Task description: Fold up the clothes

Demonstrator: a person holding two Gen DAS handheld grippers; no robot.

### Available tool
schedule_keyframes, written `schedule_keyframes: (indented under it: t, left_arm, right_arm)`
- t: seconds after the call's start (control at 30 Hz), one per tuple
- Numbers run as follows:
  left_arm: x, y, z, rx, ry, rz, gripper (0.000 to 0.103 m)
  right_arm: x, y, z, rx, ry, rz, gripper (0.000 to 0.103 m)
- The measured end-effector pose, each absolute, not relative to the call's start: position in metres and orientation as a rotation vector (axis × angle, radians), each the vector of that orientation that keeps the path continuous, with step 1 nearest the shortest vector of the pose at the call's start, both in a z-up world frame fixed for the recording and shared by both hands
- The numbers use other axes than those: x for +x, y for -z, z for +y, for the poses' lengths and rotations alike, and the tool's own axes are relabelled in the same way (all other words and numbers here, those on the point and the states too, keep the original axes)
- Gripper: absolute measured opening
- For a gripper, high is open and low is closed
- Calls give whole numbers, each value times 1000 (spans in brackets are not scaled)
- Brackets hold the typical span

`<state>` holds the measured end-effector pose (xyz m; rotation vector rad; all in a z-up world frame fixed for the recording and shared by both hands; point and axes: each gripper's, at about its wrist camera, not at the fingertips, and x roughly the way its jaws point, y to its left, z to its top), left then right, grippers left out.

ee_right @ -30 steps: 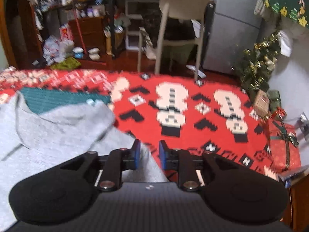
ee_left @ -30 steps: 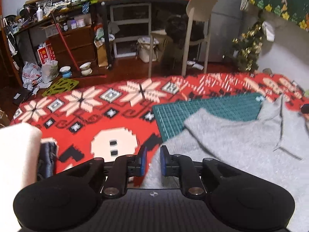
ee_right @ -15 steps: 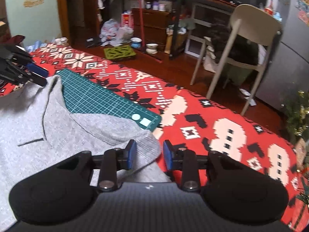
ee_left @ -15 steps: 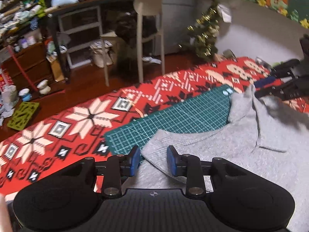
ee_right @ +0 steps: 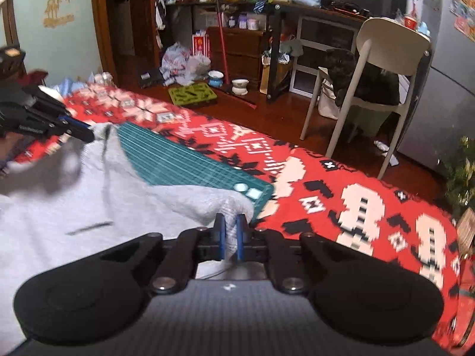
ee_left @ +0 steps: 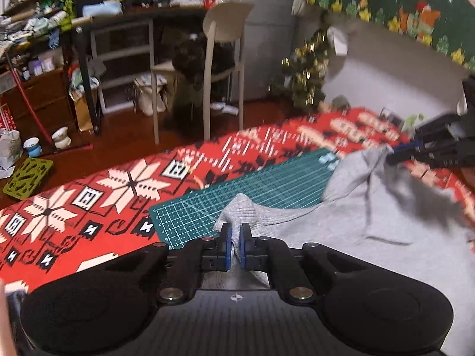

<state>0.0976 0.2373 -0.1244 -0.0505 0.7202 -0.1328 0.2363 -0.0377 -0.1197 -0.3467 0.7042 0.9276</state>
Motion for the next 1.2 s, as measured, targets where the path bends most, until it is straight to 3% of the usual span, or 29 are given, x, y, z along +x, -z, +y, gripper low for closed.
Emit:
schedule_keyframes:
  t: [0.33, 0.73, 1.2]
  left_arm:
    - [76, 101, 239, -154, 86, 693, 6]
    - [139, 123, 264, -322, -32, 802, 5]
    - [162, 145, 291, -384, -212, 787, 5]
  right_arm:
    - [228, 80, -70, 13, -902, 877, 8]
    - [321, 121, -44, 226, -738, 1129, 8]
    - [359, 150, 22, 72, -735, 975, 8]
